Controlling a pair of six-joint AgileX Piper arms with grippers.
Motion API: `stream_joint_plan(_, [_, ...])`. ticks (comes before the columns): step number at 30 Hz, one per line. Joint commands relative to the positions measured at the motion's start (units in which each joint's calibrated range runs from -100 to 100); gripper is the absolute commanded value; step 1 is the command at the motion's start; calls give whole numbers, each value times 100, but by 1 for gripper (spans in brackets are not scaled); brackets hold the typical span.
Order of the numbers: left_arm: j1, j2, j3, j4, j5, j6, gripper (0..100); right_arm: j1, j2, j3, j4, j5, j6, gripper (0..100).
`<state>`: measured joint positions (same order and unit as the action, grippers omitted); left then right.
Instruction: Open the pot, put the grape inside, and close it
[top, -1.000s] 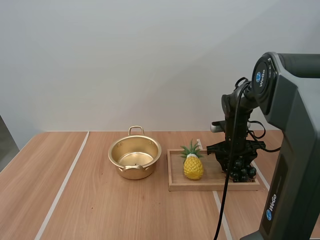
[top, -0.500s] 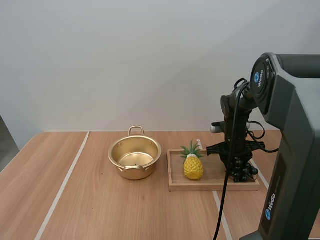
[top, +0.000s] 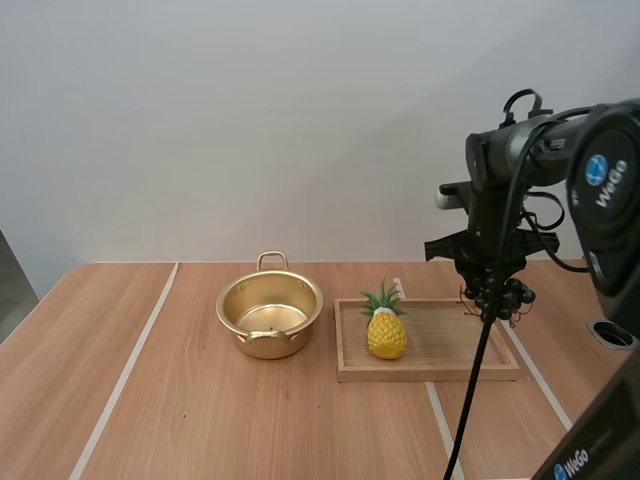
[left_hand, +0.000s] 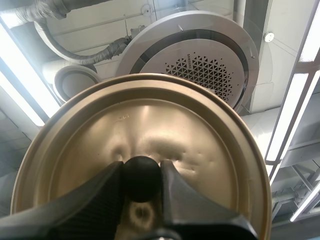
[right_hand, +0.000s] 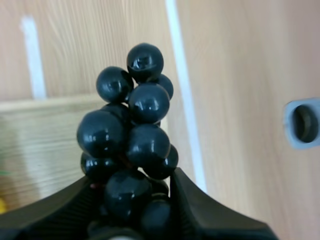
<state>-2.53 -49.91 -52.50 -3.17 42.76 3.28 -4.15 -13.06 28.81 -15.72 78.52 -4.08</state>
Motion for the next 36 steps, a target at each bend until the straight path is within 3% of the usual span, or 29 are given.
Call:
stream_joint_plan(1, [-11, 37, -4, 33, 60, -27, 0, -31, -612, 26, -5, 128, -4, 0])
stream_joint_plan(9, [-11, 37, -4, -3, 160, -26, 0, -31, -1671, -222, 9, -440, -351, 0])
stream_joint_plan(15, [-11, 37, -4, -1, 374, -37, 0, 39, -1724, -933, 347, -600, -1125, 0])
stream_joint_plan(19, [-11, 37, -4, -1, 474, -37, 0, 168, -1724, -1243, 1115, -694, -1609, 0])
stream_joint_plan(27, [-11, 37, -4, -1, 520, 21, 0, 591, -1657, -1350, 3578, -714, -3151, 0])
stream_joint_plan(31, [-11, 37, -4, -1, 579, 97, 0, 840, -1657, -1350, 4039, -633, -3652, 0])
stream_joint_plan(36, [-11, 37, -4, -1, 579, 97, 0, 1101, -1657, -1350, 4071, -322, -3997, 0])
